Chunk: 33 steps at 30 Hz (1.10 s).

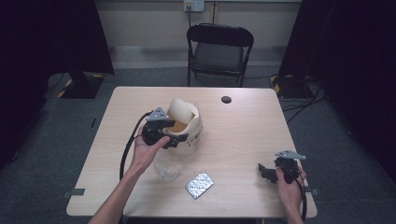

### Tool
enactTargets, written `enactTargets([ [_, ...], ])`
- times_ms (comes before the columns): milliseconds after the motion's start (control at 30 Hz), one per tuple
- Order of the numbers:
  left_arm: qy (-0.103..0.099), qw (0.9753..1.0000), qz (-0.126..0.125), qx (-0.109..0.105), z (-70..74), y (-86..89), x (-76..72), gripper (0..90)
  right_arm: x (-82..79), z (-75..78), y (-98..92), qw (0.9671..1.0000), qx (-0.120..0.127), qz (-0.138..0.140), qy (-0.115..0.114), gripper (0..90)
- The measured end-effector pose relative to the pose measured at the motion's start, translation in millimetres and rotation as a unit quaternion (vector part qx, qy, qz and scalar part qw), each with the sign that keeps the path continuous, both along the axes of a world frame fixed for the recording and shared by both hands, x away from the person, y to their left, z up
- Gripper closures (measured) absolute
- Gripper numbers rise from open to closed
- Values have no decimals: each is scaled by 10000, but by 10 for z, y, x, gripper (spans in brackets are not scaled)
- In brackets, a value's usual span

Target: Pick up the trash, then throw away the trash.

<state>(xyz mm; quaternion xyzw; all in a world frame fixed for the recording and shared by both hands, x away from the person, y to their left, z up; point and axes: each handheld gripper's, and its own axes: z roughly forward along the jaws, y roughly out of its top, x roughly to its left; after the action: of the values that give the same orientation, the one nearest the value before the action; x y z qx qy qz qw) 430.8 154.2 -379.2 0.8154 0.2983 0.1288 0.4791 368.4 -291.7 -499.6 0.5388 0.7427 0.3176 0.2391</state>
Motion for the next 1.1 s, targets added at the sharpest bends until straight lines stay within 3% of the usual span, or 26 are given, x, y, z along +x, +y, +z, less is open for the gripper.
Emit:
enactTargets([
  [267,-108,9998,-68,-156,-32,94,-281,210,0,0,0,10000,-1,0,-2,96],
  [400,-214,9996,-176,-86,-28,82,-459,211,0,0,0,10000,-1,-1,0,96],
  [533,-192,9994,-208,-180,-26,87,-542,212,0,0,0,10000,-1,0,1,96],
  [700,-26,9993,-359,-104,-135,45,-674,211,0,0,0,10000,-1,1,0,96],
  [733,72,9991,-380,-195,-204,43,-711,212,0,0,0,10000,-1,1,0,96],
  [967,186,9989,-391,-174,-343,54,-794,211,-1,0,1,10000,4,-4,4,96],
  [1100,386,9978,-517,-126,-483,-9,-873,211,2,0,2,10000,6,-8,2,96],
])
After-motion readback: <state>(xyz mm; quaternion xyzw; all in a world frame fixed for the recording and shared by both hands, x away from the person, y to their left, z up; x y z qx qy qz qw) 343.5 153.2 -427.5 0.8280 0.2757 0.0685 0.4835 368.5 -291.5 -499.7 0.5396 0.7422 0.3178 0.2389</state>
